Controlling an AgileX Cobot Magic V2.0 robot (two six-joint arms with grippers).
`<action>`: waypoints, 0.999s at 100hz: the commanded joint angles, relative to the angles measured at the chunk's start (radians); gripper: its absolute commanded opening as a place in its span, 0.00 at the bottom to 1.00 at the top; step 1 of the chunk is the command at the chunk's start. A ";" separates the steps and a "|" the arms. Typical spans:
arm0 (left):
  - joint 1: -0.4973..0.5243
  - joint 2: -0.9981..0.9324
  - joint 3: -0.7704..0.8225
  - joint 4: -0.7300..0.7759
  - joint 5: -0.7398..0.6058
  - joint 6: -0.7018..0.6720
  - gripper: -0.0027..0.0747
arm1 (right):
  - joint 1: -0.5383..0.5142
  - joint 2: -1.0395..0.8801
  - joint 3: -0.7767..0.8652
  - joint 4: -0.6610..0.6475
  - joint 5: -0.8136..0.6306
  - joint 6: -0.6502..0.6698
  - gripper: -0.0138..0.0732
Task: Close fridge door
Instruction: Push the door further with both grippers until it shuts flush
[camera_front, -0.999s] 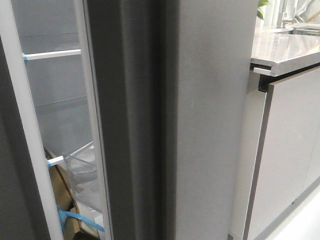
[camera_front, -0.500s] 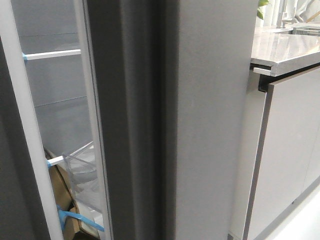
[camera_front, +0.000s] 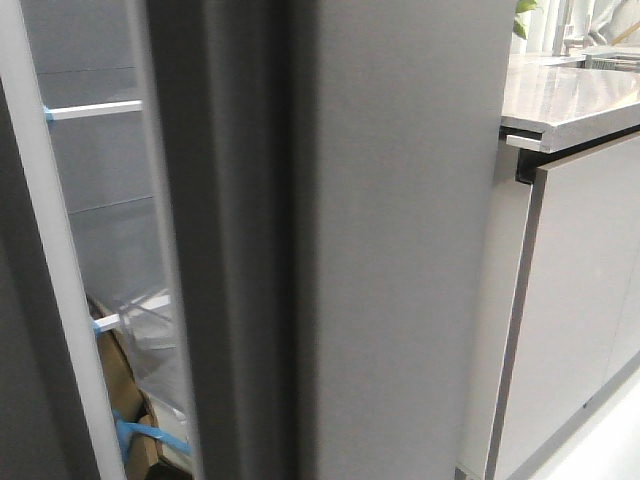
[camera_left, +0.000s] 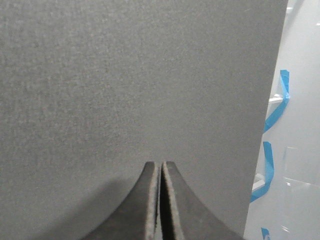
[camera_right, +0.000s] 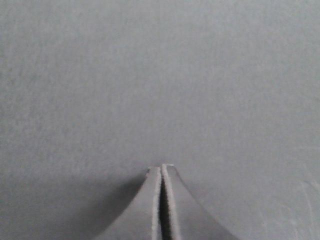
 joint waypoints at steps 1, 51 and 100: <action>0.002 0.019 0.028 -0.002 -0.077 -0.003 0.01 | 0.005 0.027 -0.067 0.003 -0.072 0.001 0.07; 0.002 0.019 0.028 -0.002 -0.077 -0.003 0.01 | 0.005 0.359 -0.344 0.003 -0.092 0.007 0.07; 0.002 0.019 0.028 -0.002 -0.077 -0.003 0.01 | -0.019 0.498 -0.472 0.003 -0.083 0.007 0.07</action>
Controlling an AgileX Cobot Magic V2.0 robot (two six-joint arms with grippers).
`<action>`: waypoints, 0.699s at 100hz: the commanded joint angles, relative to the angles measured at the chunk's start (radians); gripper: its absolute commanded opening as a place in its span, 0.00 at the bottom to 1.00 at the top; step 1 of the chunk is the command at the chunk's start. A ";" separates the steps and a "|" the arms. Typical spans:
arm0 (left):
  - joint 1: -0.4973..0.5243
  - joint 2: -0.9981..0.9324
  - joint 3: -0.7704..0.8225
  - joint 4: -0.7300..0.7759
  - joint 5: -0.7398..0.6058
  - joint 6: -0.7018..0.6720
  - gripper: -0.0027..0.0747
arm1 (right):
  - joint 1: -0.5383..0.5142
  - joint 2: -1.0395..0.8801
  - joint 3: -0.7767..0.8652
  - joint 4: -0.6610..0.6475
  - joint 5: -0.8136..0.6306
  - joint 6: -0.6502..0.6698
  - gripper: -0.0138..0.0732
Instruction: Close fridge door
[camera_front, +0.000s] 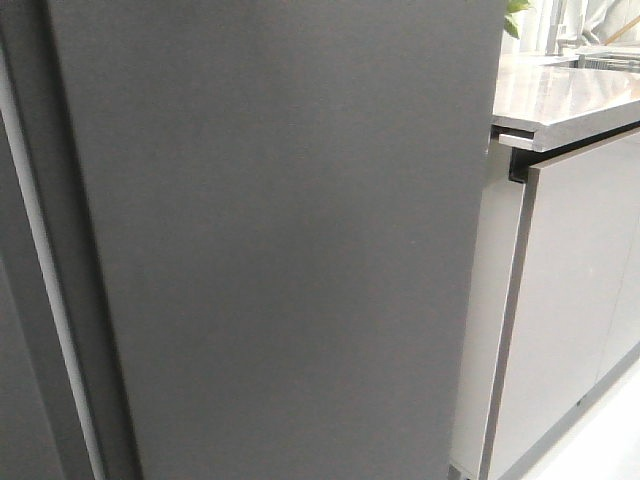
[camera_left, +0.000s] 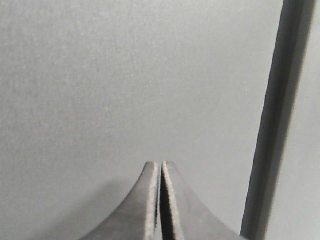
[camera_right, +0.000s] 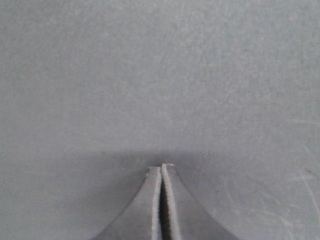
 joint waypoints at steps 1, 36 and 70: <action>0.002 0.019 0.028 -0.002 -0.077 -0.003 0.01 | -0.024 -0.027 -0.037 0.001 -0.061 -0.001 0.07; 0.002 0.019 0.028 -0.002 -0.077 -0.003 0.01 | -0.101 -0.188 0.105 -0.018 -0.072 -0.001 0.07; 0.002 0.019 0.028 -0.002 -0.077 -0.003 0.01 | -0.253 -0.535 0.556 -0.018 -0.169 -0.003 0.07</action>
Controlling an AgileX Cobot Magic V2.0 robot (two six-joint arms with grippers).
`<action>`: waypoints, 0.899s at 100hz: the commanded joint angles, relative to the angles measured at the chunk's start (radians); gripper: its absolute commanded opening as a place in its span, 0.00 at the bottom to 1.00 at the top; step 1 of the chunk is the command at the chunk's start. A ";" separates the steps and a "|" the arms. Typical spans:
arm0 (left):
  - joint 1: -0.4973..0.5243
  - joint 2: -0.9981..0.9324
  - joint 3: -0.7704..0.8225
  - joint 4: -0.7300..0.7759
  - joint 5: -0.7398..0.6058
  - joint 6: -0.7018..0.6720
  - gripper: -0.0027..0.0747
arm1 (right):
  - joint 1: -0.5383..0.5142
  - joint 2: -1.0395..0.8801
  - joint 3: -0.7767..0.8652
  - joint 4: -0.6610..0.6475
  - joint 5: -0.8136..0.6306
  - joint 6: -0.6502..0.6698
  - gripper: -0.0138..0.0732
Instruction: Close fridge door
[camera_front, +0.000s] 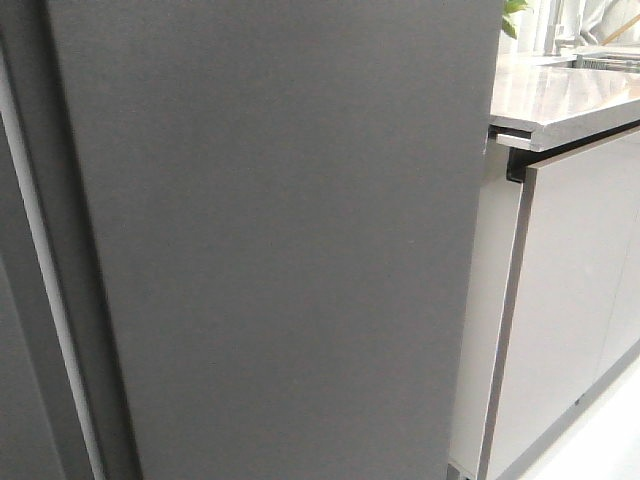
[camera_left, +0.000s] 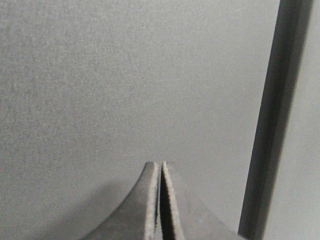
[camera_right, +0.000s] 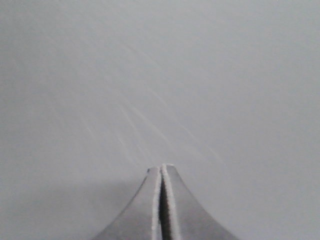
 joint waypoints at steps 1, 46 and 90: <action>0.002 0.019 0.028 -0.002 -0.077 -0.003 0.01 | -0.042 -0.116 0.076 -0.011 -0.094 -0.003 0.07; 0.002 0.019 0.028 -0.002 -0.077 -0.003 0.01 | -0.287 -0.639 0.614 -0.011 -0.099 -0.003 0.07; 0.002 0.019 0.028 -0.002 -0.077 -0.003 0.01 | -0.444 -1.115 1.076 -0.011 -0.090 -0.003 0.07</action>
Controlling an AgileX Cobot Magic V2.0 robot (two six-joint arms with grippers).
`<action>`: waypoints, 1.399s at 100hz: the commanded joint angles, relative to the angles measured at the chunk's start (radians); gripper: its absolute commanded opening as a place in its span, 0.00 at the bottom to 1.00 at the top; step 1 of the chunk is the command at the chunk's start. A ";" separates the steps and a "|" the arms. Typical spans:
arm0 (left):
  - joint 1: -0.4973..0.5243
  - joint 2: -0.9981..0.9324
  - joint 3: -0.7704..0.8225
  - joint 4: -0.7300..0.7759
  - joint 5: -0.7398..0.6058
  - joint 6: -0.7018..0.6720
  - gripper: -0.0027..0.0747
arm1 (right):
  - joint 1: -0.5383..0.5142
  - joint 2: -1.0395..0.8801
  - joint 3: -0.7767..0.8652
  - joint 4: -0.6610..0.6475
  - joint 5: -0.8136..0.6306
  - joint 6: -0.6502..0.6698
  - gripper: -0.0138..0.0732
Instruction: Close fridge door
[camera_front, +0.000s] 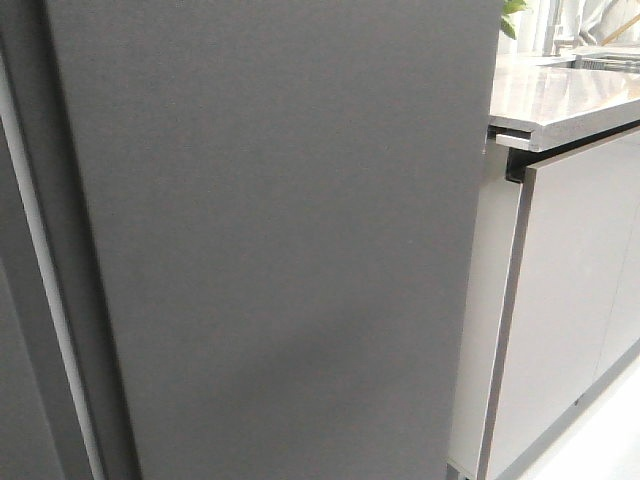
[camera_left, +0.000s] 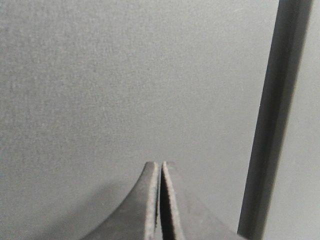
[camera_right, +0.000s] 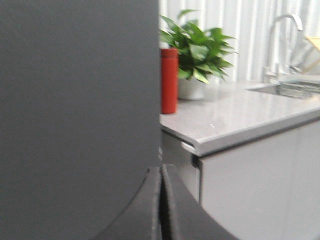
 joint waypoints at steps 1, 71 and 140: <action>0.002 0.019 0.028 -0.002 -0.077 -0.003 0.01 | -0.029 -0.044 0.035 -0.010 -0.076 -0.003 0.07; 0.002 0.019 0.028 -0.002 -0.077 -0.003 0.01 | -0.079 -0.146 0.134 -0.010 -0.073 -0.010 0.07; 0.002 0.019 0.028 -0.002 -0.077 -0.003 0.01 | -0.079 -0.146 0.134 -0.010 -0.073 -0.010 0.07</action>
